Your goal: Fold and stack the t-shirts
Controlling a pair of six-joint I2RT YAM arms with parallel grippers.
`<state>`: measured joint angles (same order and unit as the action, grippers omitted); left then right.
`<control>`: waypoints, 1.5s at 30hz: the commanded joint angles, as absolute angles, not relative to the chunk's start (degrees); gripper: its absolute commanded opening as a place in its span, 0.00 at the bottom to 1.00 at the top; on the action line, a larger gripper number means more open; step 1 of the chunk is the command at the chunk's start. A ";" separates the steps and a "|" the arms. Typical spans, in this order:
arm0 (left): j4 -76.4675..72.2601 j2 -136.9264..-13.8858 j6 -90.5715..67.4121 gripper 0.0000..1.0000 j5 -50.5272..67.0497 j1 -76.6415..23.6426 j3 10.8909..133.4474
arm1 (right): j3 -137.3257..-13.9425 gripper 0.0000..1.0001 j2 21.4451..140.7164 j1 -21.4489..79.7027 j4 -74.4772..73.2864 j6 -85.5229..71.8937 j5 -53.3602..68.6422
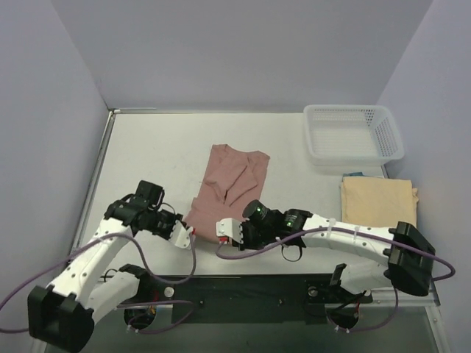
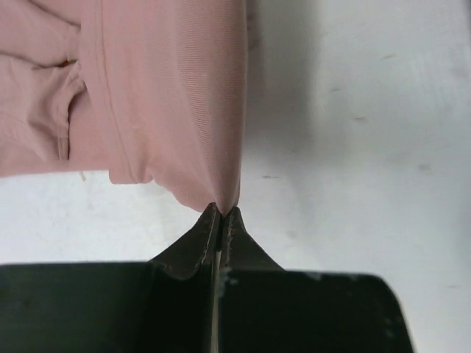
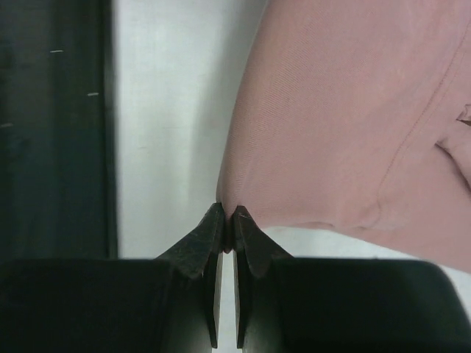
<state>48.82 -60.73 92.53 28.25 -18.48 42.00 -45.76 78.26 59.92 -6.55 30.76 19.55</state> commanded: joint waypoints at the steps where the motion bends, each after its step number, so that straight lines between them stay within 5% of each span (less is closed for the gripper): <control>1: 77.20 -45.66 94.47 0.00 32.60 -20.13 42.09 | -44.65 0.00 69.97 67.48 -21.52 22.17 21.72; 9: 87.63 -36.82 80.20 0.00 37.52 -22.15 54.40 | -48.69 0.00 56.35 74.18 -28.39 9.06 23.82; 14: 70.71 -40.95 57.52 0.00 35.60 -22.15 56.51 | -48.34 0.00 55.02 69.45 -24.79 6.51 20.13; 16: 66.12 -45.07 53.38 0.00 33.23 -22.15 58.52 | -48.95 0.00 56.16 60.34 -23.73 5.80 21.35; 26: 52.04 -68.53 47.11 0.00 24.97 -21.54 65.74 | -54.66 0.00 72.57 36.58 -20.04 9.67 27.86; 45: 40.88 -89.90 44.56 0.00 20.31 -14.94 68.91 | -79.70 0.00 105.19 29.79 -22.06 14.50 31.73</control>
